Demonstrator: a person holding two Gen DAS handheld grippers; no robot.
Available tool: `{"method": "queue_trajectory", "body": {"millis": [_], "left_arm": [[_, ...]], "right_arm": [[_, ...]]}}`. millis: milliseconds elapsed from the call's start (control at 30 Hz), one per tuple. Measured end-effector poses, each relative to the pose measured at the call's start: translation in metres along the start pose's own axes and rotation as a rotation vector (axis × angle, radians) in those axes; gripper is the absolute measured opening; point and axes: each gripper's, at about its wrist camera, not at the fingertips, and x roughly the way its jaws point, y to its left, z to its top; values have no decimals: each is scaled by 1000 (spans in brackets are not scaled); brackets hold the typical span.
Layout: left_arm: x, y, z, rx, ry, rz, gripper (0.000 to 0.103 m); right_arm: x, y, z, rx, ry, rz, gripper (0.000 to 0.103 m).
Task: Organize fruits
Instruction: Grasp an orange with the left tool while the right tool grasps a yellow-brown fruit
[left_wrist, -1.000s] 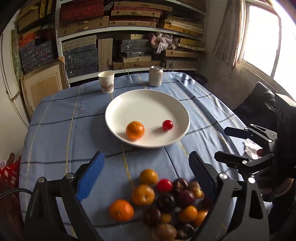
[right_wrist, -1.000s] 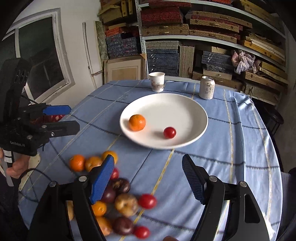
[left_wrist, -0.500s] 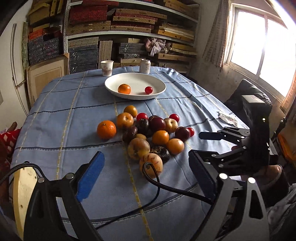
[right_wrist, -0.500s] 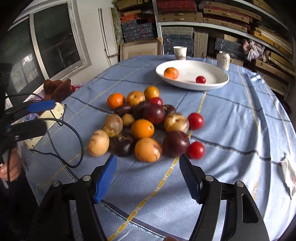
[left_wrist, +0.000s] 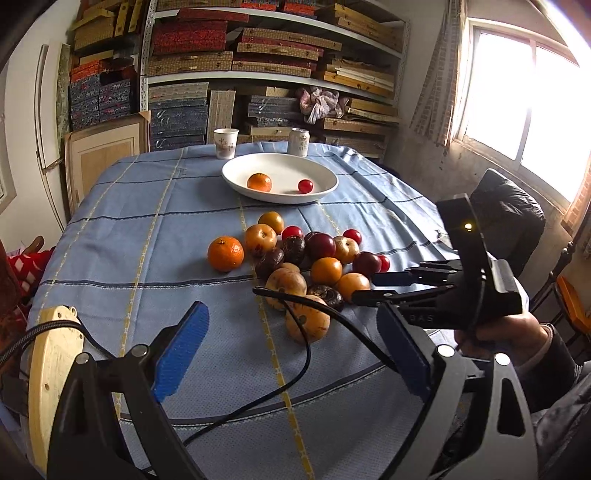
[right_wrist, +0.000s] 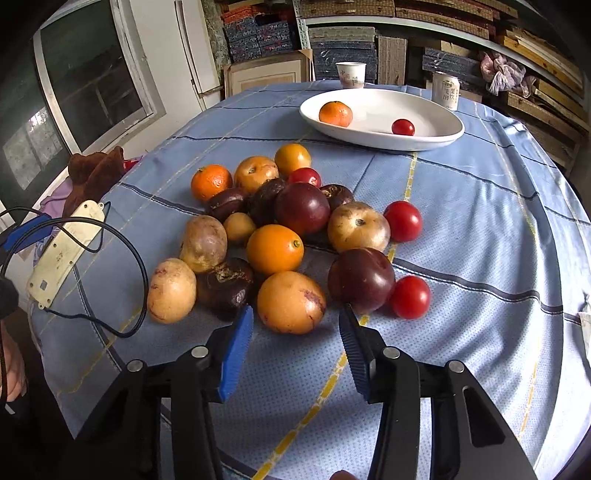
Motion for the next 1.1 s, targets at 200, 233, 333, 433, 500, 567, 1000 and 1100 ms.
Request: {"method": "queue_trajectory", "body": {"millis": [200,233,333,433,500,567,1000,1100], "left_arm": [[-4,0,13,18,-25,9,90],[-2,2,17,20,-26,14,90],[8,12,31,26,-21,40,90],[24,26,47,17,-3,52,88],[43,36,57,12,26,59,80],[63,46,64,2,55,83,73],[160,67,59,9,220,102,50],[166,69,59,8,231,96,50]], "right_arm": [[7,5,8,-21,14,-11,41],[7,4,8,-19,14,-9,41],[-1,0,5,-13,5,-28,40],[-18,-9,1,21,-37,-24,40],[-29,-14,-1,34,-63,-30,40],[-40,-19,-3,47,-81,-25,41],[-62,-25,-1,69,-122,19,41],[-62,-25,1,69,-126,21,41]]}}
